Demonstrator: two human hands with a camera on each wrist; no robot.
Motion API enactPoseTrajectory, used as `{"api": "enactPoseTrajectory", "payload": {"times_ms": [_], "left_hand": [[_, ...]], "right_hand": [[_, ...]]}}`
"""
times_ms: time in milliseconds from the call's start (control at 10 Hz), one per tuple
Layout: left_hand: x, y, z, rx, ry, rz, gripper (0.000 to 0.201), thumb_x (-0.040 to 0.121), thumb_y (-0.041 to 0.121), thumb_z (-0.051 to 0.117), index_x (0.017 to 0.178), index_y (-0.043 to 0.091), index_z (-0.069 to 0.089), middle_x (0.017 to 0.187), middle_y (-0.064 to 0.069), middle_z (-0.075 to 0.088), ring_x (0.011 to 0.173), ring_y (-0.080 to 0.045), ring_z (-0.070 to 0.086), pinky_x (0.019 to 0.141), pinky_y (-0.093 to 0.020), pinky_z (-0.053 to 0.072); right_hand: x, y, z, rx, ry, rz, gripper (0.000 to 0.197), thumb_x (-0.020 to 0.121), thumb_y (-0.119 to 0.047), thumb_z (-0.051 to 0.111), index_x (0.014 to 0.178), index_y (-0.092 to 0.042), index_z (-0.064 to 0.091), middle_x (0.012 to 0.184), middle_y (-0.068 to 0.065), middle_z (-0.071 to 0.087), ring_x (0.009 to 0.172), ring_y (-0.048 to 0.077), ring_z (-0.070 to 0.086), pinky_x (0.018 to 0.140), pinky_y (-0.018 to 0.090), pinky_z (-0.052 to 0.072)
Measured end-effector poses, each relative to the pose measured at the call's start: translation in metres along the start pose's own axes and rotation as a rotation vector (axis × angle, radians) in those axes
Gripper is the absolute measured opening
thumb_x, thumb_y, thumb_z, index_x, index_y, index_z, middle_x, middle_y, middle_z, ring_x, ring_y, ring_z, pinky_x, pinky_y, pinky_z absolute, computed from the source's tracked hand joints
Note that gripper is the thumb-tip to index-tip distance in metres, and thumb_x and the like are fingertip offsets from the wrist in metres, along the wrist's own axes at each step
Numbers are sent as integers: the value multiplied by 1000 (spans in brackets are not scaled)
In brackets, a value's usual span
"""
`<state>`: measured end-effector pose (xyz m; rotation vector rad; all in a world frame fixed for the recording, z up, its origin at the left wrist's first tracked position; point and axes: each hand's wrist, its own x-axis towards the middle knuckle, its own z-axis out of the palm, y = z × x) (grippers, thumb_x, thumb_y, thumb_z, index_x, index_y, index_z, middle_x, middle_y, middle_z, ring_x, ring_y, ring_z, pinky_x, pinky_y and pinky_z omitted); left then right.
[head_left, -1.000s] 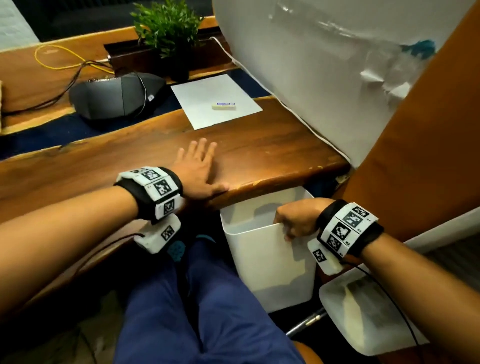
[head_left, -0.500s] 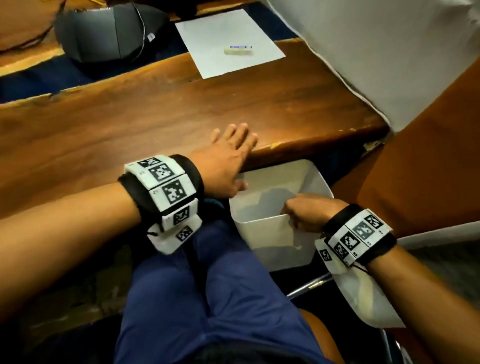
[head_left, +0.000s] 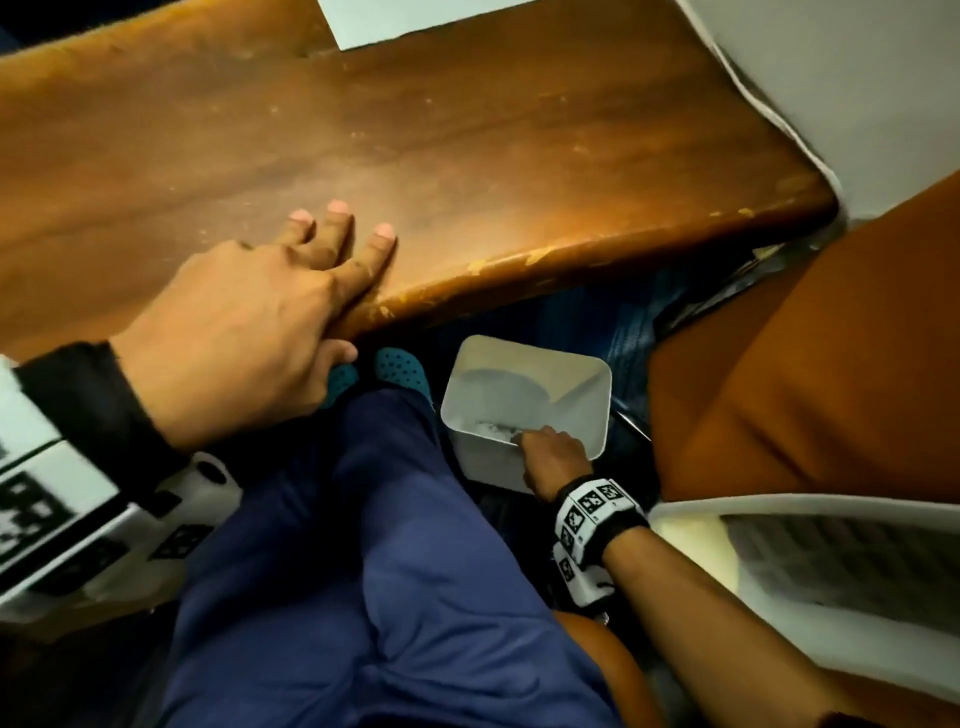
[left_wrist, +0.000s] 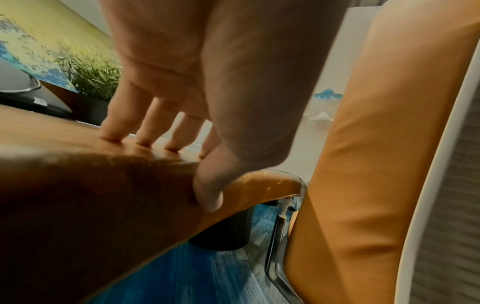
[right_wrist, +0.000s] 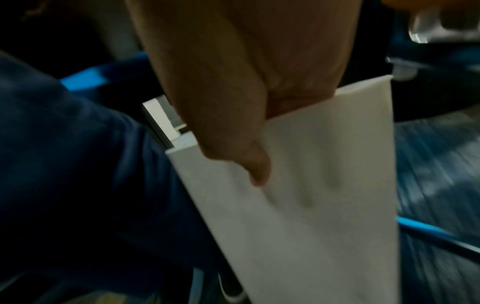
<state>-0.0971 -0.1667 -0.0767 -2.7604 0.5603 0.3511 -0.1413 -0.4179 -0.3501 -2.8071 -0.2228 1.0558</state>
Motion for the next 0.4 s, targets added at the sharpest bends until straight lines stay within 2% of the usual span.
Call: {"api": "enactPoseTrajectory", "payload": {"times_ms": [100, 200, 300, 400], "left_hand": [[3, -6, 10, 27, -4, 8, 99, 72, 37, 74, 155, 21, 24, 153, -21, 37, 125, -44, 54, 69, -55, 57], [6, -11, 21, -6, 2, 20, 111, 70, 35, 74, 156, 33, 5, 154, -22, 34, 127, -48, 49, 76, -64, 54], [3, -13, 24, -72, -47, 37, 120, 67, 33, 74, 151, 43, -10, 157, -21, 27, 133, -50, 41, 87, -69, 48], [4, -8, 24, -194, -5, 62, 115, 66, 39, 67, 151, 46, -10, 158, -20, 26, 135, -47, 38, 97, -72, 40]], "right_hand": [[21, 2, 28, 20, 63, 28, 45, 97, -7, 44, 136, -26, 57, 127, 12, 63, 115, 35, 60, 93, 39, 48], [40, 5, 49, 26, 79, 80, 44, 100, -8, 36, 136, -24, 55, 123, 13, 66, 110, 36, 63, 89, 40, 49], [57, 8, 58, 35, 79, 137, 44, 100, -6, 35, 137, -22, 52, 122, 11, 66, 109, 35, 64, 87, 40, 51], [74, 6, 59, 94, 91, 195, 42, 100, -2, 36, 133, -19, 54, 120, 13, 67, 110, 35, 64, 86, 40, 51]]}}
